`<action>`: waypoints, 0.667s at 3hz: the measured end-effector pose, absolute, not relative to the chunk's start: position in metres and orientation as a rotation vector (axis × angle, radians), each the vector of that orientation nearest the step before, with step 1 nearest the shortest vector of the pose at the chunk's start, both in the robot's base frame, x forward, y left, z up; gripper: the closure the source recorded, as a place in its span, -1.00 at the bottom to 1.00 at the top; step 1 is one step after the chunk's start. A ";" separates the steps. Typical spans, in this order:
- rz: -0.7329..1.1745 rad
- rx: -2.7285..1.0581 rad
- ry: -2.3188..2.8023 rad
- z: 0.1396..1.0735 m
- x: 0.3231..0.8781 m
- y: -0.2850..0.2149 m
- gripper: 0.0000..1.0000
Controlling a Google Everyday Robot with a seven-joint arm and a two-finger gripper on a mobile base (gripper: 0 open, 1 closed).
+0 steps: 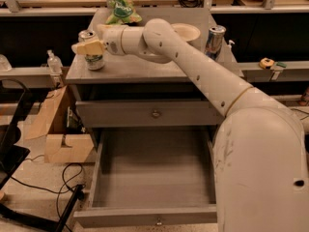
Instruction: Place 7up can into middle drawer
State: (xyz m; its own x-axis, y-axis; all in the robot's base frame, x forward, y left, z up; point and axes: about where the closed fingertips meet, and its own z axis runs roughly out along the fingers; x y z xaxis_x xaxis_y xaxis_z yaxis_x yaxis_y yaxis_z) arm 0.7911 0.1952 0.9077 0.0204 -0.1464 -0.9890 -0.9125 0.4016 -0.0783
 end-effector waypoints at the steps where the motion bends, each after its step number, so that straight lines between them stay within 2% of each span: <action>1: 0.791 -1.017 1.442 0.906 0.790 0.197 -0.07; 2: 0.795 -1.019 1.441 0.906 0.789 0.200 0.41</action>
Offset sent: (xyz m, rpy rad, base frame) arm -0.0007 0.0015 -0.0013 -0.0021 0.0010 0.0026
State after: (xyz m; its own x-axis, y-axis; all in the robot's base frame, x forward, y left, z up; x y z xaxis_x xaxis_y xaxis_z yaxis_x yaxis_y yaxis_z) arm 0.7894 0.1998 0.9057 0.0192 -0.1485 -0.9887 -0.9154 0.3950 -0.0771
